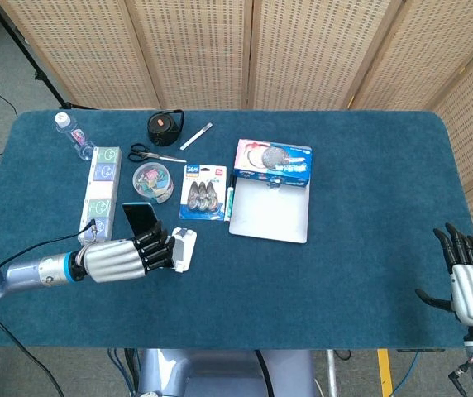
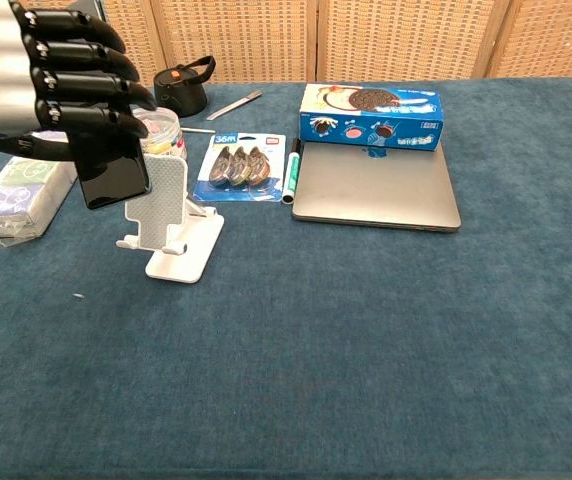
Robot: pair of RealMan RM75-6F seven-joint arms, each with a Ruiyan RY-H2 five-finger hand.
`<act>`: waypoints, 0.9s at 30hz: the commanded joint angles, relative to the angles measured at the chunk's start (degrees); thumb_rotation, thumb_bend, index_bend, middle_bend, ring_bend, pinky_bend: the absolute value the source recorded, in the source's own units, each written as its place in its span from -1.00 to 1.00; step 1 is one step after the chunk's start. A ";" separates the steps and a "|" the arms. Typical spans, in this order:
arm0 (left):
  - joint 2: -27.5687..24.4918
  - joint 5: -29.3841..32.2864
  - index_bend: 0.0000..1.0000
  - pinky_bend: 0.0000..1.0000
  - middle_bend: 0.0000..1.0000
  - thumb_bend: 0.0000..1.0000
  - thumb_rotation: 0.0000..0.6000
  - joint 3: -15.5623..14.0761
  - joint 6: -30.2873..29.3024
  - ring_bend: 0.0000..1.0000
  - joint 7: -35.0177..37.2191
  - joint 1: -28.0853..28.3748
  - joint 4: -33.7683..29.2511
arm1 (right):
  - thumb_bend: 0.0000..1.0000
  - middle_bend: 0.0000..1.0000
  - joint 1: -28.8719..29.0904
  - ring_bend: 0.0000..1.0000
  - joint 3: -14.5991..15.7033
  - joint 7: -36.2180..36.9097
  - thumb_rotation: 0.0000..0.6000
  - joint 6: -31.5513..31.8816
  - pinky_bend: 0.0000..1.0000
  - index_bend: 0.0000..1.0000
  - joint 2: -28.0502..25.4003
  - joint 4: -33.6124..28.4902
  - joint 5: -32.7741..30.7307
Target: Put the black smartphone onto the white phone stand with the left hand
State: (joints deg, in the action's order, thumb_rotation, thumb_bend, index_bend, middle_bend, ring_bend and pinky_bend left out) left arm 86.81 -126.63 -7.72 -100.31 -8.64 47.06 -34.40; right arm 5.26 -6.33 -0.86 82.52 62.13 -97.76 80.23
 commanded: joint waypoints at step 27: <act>-5.00 -3.03 0.07 -0.15 -0.30 -0.64 1.00 -4.11 17.40 -0.37 -16.90 8.54 -15.95 | -1.00 -1.00 -0.11 -1.00 -0.18 2.98 1.00 -0.08 -1.00 -1.00 -1.26 -0.41 0.12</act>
State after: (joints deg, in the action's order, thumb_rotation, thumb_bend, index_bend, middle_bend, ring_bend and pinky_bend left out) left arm 81.73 -129.65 -11.77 -83.05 -25.43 55.53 -50.23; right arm 5.14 -6.50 2.12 82.45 60.88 -98.18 80.35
